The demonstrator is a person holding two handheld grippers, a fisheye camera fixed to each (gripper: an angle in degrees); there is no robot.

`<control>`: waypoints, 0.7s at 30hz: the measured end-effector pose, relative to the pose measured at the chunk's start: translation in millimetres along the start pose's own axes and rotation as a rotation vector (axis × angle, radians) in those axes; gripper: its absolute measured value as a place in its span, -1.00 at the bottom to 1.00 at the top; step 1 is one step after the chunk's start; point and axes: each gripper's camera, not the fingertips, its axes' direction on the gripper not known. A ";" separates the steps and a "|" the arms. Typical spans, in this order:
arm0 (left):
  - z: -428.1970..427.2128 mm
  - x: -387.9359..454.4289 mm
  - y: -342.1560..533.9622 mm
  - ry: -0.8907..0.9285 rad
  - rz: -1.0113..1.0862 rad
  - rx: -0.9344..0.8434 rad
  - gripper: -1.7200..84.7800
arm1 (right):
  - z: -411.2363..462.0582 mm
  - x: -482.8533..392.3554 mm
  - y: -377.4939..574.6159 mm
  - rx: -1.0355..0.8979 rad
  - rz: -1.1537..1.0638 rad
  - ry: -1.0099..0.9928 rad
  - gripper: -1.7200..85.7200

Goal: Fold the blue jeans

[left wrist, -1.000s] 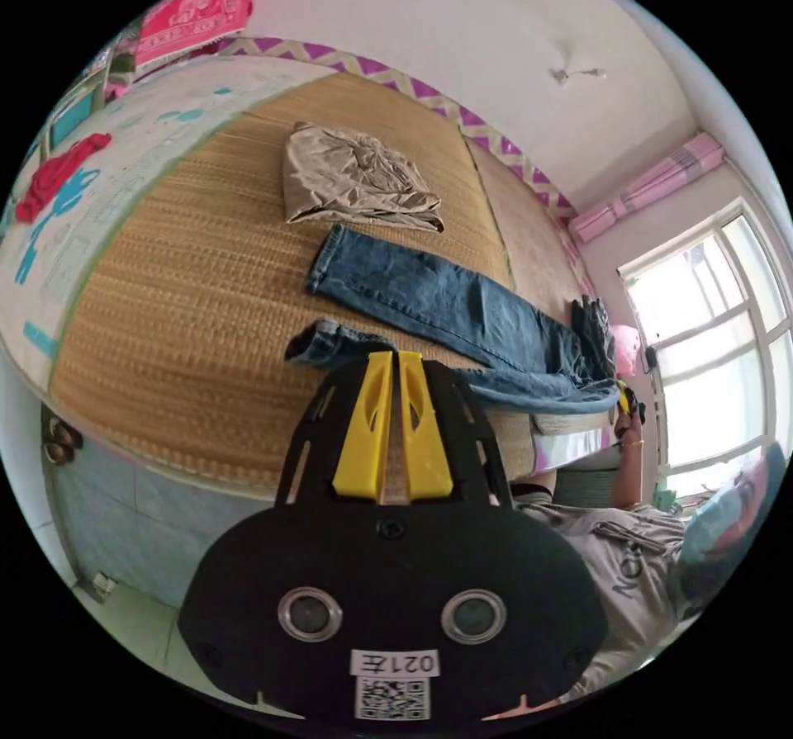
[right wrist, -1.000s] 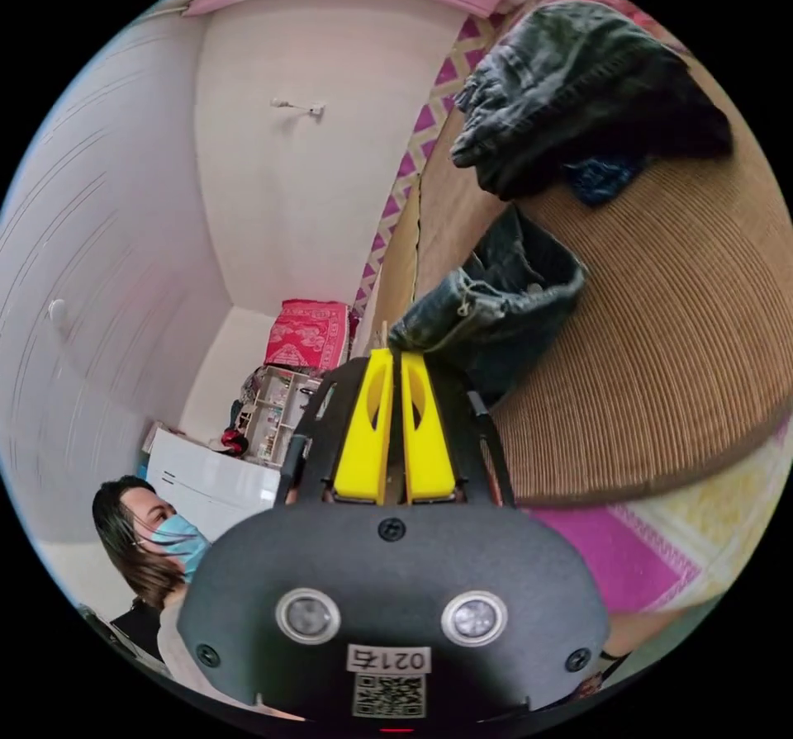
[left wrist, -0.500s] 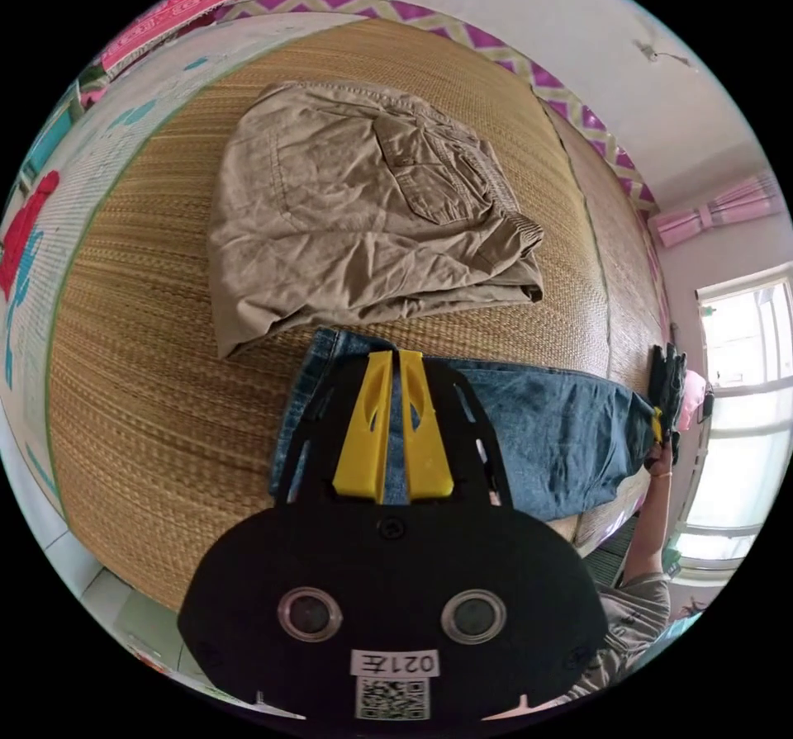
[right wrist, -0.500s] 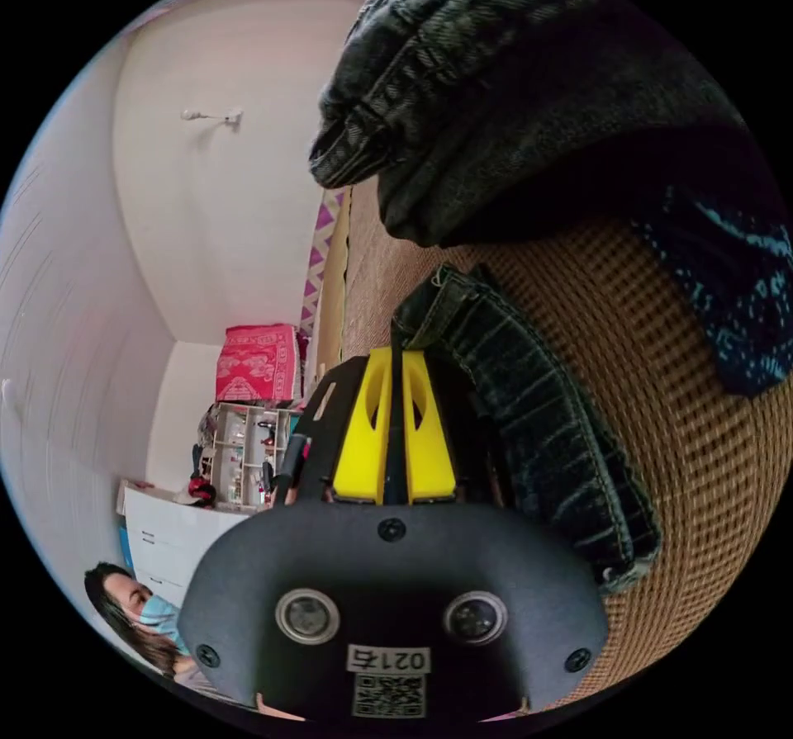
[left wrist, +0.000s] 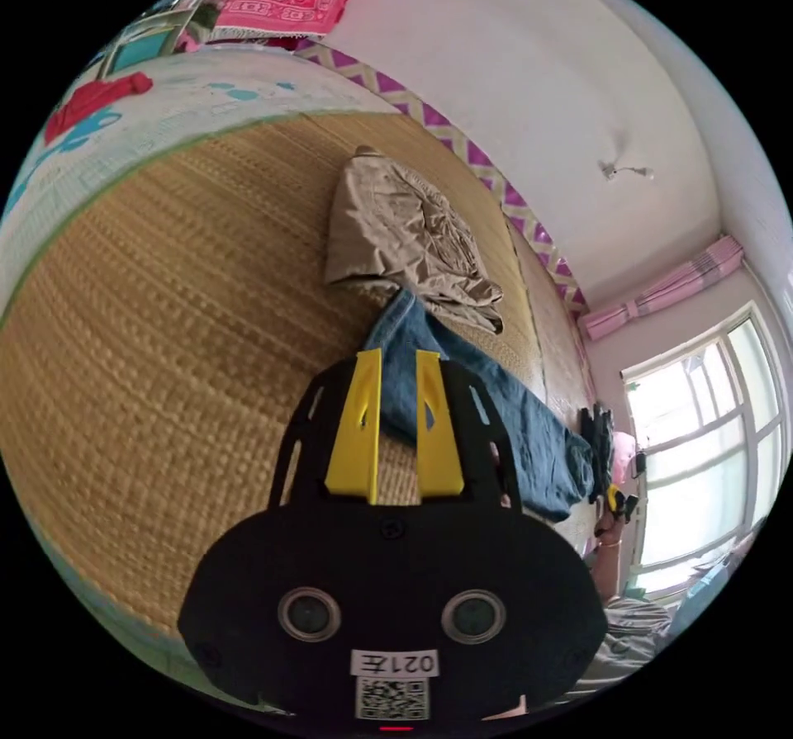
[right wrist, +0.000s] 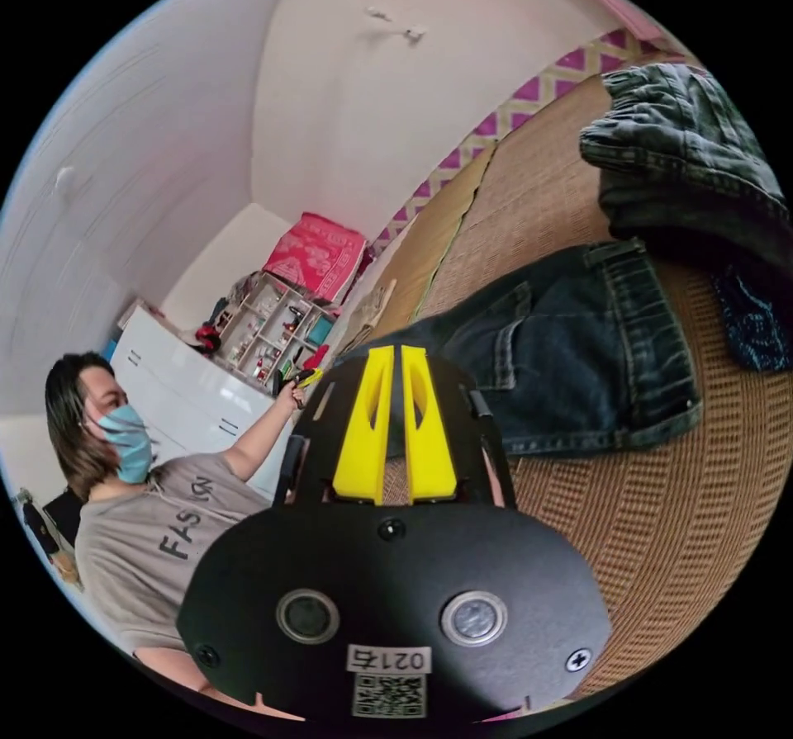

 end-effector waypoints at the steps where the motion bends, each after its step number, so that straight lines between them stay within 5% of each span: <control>1: -4.7 -6.2 17.9 0.027 -0.032 -0.007 -0.75 | -0.2 -3.6 13.6 -0.003 -0.009 -0.007 -0.94; 6: 3.1 -30.6 68.4 0.173 -0.198 -0.039 -0.65 | -1.7 -4.0 56.7 0.001 0.002 -0.045 -0.96; 13: 20.3 -17.0 72.6 0.132 -0.258 -0.003 -0.67 | -14.9 -0.5 90.5 0.061 0.036 -0.132 -0.97; 21: 23.6 -36.0 97.3 0.252 -0.374 0.152 -0.97 | -47.4 12.4 135.2 0.128 0.074 -0.124 -0.97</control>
